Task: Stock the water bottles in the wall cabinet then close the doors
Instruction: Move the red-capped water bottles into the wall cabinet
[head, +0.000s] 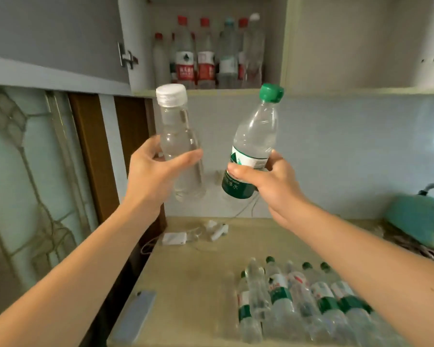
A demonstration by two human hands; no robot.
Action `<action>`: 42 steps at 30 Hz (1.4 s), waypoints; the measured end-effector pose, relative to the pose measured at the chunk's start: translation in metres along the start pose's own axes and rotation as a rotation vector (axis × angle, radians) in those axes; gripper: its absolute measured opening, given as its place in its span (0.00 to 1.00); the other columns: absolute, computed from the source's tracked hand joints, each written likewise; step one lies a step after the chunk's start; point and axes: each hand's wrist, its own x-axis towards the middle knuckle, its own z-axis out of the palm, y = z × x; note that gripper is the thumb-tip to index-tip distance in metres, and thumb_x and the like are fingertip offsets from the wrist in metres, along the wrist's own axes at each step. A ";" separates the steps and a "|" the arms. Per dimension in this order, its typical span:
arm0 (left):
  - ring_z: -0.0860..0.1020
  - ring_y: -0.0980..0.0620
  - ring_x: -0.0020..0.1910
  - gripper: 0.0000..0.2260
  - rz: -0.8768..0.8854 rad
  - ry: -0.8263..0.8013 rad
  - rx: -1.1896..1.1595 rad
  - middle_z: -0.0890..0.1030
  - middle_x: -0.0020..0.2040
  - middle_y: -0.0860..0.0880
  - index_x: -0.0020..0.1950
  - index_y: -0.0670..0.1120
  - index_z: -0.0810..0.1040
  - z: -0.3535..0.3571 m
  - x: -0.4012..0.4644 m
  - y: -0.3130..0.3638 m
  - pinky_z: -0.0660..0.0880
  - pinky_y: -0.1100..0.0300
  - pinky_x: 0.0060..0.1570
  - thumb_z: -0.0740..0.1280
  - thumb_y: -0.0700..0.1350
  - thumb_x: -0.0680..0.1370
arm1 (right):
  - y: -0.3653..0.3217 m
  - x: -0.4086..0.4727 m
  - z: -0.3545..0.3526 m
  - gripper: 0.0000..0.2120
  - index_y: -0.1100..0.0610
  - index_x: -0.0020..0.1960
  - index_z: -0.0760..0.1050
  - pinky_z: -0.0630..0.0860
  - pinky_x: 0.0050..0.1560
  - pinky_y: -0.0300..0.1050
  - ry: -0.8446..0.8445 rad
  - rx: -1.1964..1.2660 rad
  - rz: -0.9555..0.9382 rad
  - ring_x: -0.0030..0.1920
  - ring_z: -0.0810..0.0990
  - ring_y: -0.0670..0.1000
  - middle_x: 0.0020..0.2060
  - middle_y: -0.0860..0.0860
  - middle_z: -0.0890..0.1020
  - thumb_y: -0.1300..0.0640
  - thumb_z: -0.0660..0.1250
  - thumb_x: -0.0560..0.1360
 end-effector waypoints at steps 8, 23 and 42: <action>0.78 0.74 0.46 0.22 0.054 0.046 0.007 0.83 0.50 0.67 0.55 0.61 0.83 0.054 0.117 0.035 0.70 0.63 0.48 0.81 0.60 0.64 | -0.059 0.128 -0.025 0.23 0.50 0.58 0.80 0.81 0.59 0.52 -0.018 0.033 -0.160 0.51 0.86 0.46 0.49 0.46 0.88 0.55 0.83 0.65; 0.84 0.53 0.51 0.17 0.059 0.144 -0.097 0.86 0.48 0.56 0.52 0.56 0.83 0.120 0.262 0.060 0.80 0.47 0.53 0.81 0.55 0.66 | -0.096 0.283 -0.061 0.21 0.49 0.53 0.80 0.80 0.43 0.46 0.136 0.043 -0.224 0.46 0.86 0.48 0.43 0.45 0.87 0.59 0.83 0.64; 0.79 0.54 0.46 0.15 -0.044 -0.098 -0.018 0.83 0.49 0.54 0.48 0.56 0.77 0.113 0.413 -0.034 0.71 0.58 0.38 0.80 0.55 0.68 | -0.097 0.382 -0.002 0.25 0.55 0.59 0.76 0.84 0.53 0.58 0.225 -0.298 -0.175 0.49 0.86 0.54 0.50 0.52 0.86 0.54 0.82 0.67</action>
